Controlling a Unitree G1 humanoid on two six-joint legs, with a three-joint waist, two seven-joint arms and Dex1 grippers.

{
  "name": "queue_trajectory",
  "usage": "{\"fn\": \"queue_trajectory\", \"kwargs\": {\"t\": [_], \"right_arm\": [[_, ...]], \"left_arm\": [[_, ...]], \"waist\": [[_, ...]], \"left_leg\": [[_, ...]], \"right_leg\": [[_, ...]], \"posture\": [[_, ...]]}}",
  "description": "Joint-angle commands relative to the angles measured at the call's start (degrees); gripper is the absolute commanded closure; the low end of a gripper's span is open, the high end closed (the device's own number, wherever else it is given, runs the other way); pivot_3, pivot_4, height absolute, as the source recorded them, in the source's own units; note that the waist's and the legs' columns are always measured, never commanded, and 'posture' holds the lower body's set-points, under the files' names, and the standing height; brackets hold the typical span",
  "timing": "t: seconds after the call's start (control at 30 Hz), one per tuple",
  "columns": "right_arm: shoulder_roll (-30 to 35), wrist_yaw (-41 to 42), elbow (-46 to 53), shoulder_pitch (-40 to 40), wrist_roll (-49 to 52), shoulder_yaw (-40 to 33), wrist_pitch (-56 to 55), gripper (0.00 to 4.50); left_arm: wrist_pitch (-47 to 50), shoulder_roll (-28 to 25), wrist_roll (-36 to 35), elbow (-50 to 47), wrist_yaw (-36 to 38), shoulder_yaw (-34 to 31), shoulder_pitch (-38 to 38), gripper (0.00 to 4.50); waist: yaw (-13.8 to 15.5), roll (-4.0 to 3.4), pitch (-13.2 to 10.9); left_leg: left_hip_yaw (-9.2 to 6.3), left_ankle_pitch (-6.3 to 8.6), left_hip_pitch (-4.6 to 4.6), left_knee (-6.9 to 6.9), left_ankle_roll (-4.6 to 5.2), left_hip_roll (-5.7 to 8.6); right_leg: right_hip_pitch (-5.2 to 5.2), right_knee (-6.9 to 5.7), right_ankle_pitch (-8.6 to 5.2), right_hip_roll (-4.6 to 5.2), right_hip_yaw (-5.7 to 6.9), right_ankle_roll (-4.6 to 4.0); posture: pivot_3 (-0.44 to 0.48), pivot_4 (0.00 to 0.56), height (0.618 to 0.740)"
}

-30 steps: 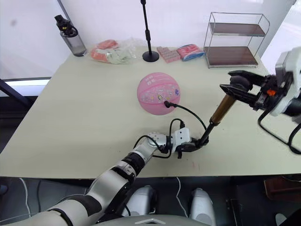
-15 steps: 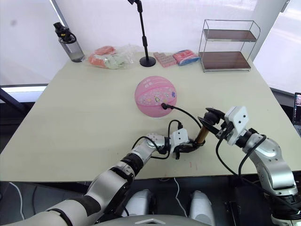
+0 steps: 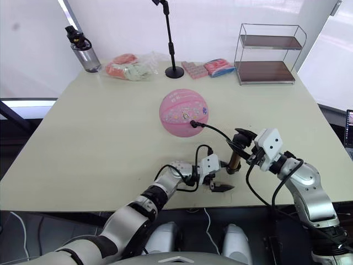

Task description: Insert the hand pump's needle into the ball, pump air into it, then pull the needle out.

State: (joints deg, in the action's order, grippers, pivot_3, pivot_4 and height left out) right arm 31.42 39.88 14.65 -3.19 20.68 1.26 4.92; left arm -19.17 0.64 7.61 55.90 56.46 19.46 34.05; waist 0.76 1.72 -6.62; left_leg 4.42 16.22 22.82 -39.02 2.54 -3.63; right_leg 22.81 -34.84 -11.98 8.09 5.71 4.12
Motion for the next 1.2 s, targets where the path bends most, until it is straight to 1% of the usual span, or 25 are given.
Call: {"fn": "queue_trajectory", "kwargs": {"t": [0.03, 0.07, 0.17, 0.23, 0.27, 0.33, 0.37, 0.47, 0.57, 0.67, 0.73, 0.8, 0.87, 0.97, 1.03, 1.07, 1.2], "right_arm": [[0.9, -0.4, -4.1, 0.9, -3.9, 1.6, 3.4, 2.71], [0.9, -0.4, -3.8, 0.8, -3.9, 1.7, 3.4, 2.71], [1.3, -0.5, -2.7, 0.0, -3.5, 1.5, 4.1, 2.71], [1.4, -0.8, -2.3, -0.4, -3.1, 1.1, 5.2, 2.71], [1.5, -0.6, -2.2, -0.6, -3.0, 1.0, 5.3, 2.71], [1.6, -0.6, -1.9, -1.3, -3.5, 0.8, 5.0, 2.71], [1.8, -0.5, -1.6, -1.7, -3.1, 0.7, 5.6, 2.71], [2.6, -0.3, -1.2, -2.9, -3.5, 0.7, 6.7, 2.71], [4.2, -0.1, -0.6, -4.8, -4.5, 0.6, 7.0, 2.71], [5.3, -0.4, -0.1, -6.1, -5.3, 0.4, 7.1, 2.71], [7.0, -0.3, 0.4, -7.0, -7.2, 0.6, 6.2, 2.71], [8.3, 0.2, 1.2, -7.8, -7.9, -0.1, 5.5, 2.71], [9.0, 0.2, 1.4, -8.5, -8.1, -0.6, 5.3, 2.71], [11.4, 0.2, 0.1, -11.5, -11.8, -0.3, 3.1, 2.71], [13.0, 0.5, -2.0, -13.2, -15.9, 1.2, -0.7, 2.71], [13.4, 0.5, -3.2, -13.7, -17.9, 1.9, -2.5, 2.71], [13.9, -1.3, -8.8, -15.0, -25.7, 4.4, -11.3, 2.71]], "left_arm": [[1.3, -3.2, -2.2, -7.2, 3.4, -0.8, -3.4, 0.11], [2.0, -3.8, -2.9, -9.6, 4.0, -0.9, -4.2, 0.11], [5.7, -7.2, -6.5, -21.6, 7.0, -1.9, -8.2, 0.11], [8.7, -10.2, -8.4, -29.8, 8.3, -2.2, -11.0, 0.11], [10.0, -11.7, -9.0, -33.3, 8.6, -2.2, -12.2, 0.11], [13.4, -15.2, -11.5, -40.6, 9.5, -3.3, -14.9, 0.11], [15.0, -17.1, -13.0, -44.0, 10.1, -4.1, -16.1, 0.11], [18.6, -21.4, -16.8, -51.2, 11.2, -6.2, -18.3, 0.11], [23.1, -25.7, -22.6, -57.4, 12.6, -10.3, -19.4, 0.11], [26.5, -29.0, -26.7, -61.2, 14.1, -12.4, -20.0, 0.11], [29.4, -32.0, -30.1, -64.7, 15.5, -14.1, -20.1, 0.11], [31.5, -33.8, -32.7, -67.4, 15.7, -15.5, -19.8, 0.11], [32.7, -34.6, -33.9, -68.8, 15.2, -15.9, -19.6, 0.11], [33.4, -35.1, -35.1, -69.9, 14.7, -16.4, -19.5, 0.11], [33.4, -35.2, -35.1, -69.9, 14.3, -16.2, -19.1, 0.11], [33.5, -35.2, -35.1, -69.9, 14.1, -16.1, -18.9, 0.11], [34.0, -35.2, -35.3, -70.2, 13.5, -15.7, -18.2, 0.11]], "waist": [[-0.1, -0.4, -0.4], [-0.1, -0.52, -0.5], [-0.1, -0.75, -0.8], [-0.1, -0.91, -1.0], [-0.1, -0.94, -1.0], [0.1, -1.01, -1.1], [0.2, -1.06, -1.2], [0.1, -1.22, -1.4], [0.2, -1.31, -1.5], [0.1, -1.47, -1.8], [0.2, -1.48, -1.9], [0.3, -1.45, -2.1], [0.3, -1.42, -2.3], [0.3, -1.5, -2.6], [0.3, -1.49, -2.8], [0.2, -1.5, -2.9], [0.1, -1.44, -3.1]], "left_leg": [[0.01, 0.0, 0.0, 0.0, 0.0, 0.0], [0.0, 0.0, 0.03, 0.01, 0.0, 0.01], [0.02, -0.01, 0.15, 0.07, 0.03, 0.0], [0.06, -0.08, 0.33, 0.07, 0.14, 0.04], [0.07, -0.09, 0.54, 0.07, 0.15, 0.04], [0.01, -0.11, 0.9, -0.07, 0.14, 0.19], [-0.03, -0.11, 0.94, -0.11, 0.14, 0.23], [-0.06, -0.11, 0.96, -0.17, 0.15, 0.32], [-0.09, -0.11, 0.96, -0.19, 0.15, 0.33], [-0.07, -0.11, 0.97, -0.18, 0.14, 0.33], [-0.08, -0.12, 1.0, -0.18, 0.14, 0.37], [-0.09, -0.12, 1.03, -0.18, 0.13, 0.39], [-0.09, -0.13, 1.05, -0.19, 0.13, 0.44], [-0.05, -0.14, 1.06, -0.18, 0.1, 0.46], [0.03, -0.17, 1.09, -0.18, 0.05, 0.47], [0.2, -0.23, 1.11, -0.18, -0.04, 0.48], [0.24, -0.4, 1.11, -0.13, -0.33, 0.46]], "right_leg": [[0.01, 0.0, 0.0, 0.0, 0.0, 0.0], [0.15, -0.01, 0.01, 0.0, 0.01, 0.01], [0.36, -0.07, 0.06, -0.09, 0.04, -0.08], [0.53, -0.07, 0.07, -0.13, 0.03, -0.1], [0.73, -0.09, 0.2, -0.13, 0.02, -0.31], [1.01, -0.11, 0.26, -0.15, 0.06, -0.39], [1.01, -0.1, 0.27, -0.14, 0.07, -0.41], [0.99, -0.1, 0.27, -0.07, 0.06, -0.39], [0.99, -0.11, 0.14, -0.08, 0.05, -0.18], [1.0, -0.12, 0.13, -0.09, 0.05, -0.16], [1.0, -0.12, 0.13, -0.1, 0.05, -0.16], [1.0, -0.11, 0.13, -0.1, 0.04, -0.16], [1.0, -0.11, 0.13, -0.09, 0.02, -0.15], [0.96, -0.11, 0.13, -0.1, 0.01, -0.14], [0.98, -0.12, 0.15, -0.11, -0.02, -0.09], [0.99, -0.12, 0.25, -0.13, -0.01, 0.09], [1.01, -0.14, 0.21, -0.2, -0.02, 0.24]], "posture": [[0.0, 0.15, 0.731], [0.0, 0.15, 0.731], [0.0, 0.15, 0.731], [0.0, 0.15, 0.731], [0.0, 0.15, 0.731], [0.0, 0.15, 0.731], [0.0, 0.15, 0.731], [0.0, 0.15, 0.731], [0.0, 0.15, 0.731], [0.0, 0.15, 0.731], [0.0, 0.15, 0.731], [0.0, 0.15, 0.731], [0.0, 0.15, 0.731], [0.0, 0.15, 0.731], [0.0, 0.15, 0.731], [0.0, 0.15, 0.731], [0.0, 0.15, 0.731]]}}
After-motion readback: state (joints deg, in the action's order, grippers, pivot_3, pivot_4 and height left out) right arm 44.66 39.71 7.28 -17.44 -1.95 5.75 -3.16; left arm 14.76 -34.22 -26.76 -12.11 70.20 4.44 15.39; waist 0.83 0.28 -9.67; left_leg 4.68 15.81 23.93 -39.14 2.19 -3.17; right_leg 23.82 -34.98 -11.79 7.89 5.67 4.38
